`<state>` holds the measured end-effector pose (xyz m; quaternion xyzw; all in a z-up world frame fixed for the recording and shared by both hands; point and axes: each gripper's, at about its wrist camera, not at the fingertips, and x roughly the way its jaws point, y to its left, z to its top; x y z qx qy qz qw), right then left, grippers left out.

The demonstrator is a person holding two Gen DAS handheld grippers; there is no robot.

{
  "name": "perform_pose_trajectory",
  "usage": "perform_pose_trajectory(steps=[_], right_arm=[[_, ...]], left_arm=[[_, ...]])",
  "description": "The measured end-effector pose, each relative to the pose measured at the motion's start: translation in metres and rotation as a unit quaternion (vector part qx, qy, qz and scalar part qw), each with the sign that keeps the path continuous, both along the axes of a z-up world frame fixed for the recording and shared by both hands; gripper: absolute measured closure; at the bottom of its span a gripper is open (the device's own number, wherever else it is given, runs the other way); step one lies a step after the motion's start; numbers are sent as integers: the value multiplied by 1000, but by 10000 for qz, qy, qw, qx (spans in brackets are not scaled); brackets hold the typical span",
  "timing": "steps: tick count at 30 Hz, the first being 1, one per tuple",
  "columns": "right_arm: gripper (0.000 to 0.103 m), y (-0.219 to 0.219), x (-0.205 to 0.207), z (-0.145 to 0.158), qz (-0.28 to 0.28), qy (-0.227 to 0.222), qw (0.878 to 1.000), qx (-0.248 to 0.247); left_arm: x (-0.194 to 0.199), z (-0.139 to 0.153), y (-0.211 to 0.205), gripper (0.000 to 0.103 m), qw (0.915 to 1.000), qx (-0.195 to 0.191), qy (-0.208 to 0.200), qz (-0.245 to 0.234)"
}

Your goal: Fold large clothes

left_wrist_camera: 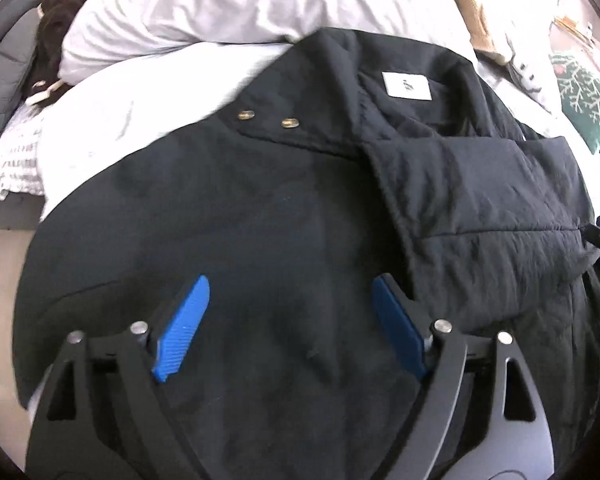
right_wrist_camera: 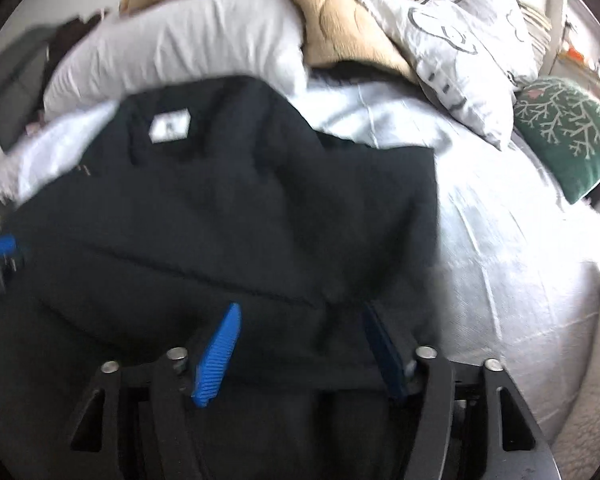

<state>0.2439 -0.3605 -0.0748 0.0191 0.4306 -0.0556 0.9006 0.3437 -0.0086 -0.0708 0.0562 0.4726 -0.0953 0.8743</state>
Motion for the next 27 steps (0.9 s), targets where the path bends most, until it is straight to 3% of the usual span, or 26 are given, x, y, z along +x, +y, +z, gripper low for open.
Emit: perform_pose_trajectory(steps=[3, 8, 12, 15, 17, 20, 24, 27], right_arm=[[29, 11, 9, 2, 55, -7, 9996, 280], [28, 25, 13, -29, 315, 296, 9981, 430], [23, 25, 6, -41, 522, 254, 9980, 257], [20, 25, -1, -47, 618, 158, 9977, 231], [19, 27, -5, -48, 664, 114, 9976, 151], [17, 30, -3, -47, 696, 94, 9975, 114], [16, 30, -1, -46, 722, 72, 9973, 133], [16, 33, 1, -47, 722, 72, 9973, 104]], left_arm=[[-3, 4, 32, 18, 9995, -89, 129, 256], [-4, -5, 88, 18, 9947, -288, 257, 957], [-1, -16, 133, 18, 9871, -615, 496, 1389], [0, -20, 164, 18, 9771, -1188, 520, 1687], [-3, -23, 180, 18, 9632, -1646, 672, 2015], [-10, -13, 192, 18, 9524, -1893, 644, 2301], [-21, 11, 207, 18, 9487, -1920, 255, 2498], [-31, 22, 227, 18, 9446, -1393, -20, 2972]])
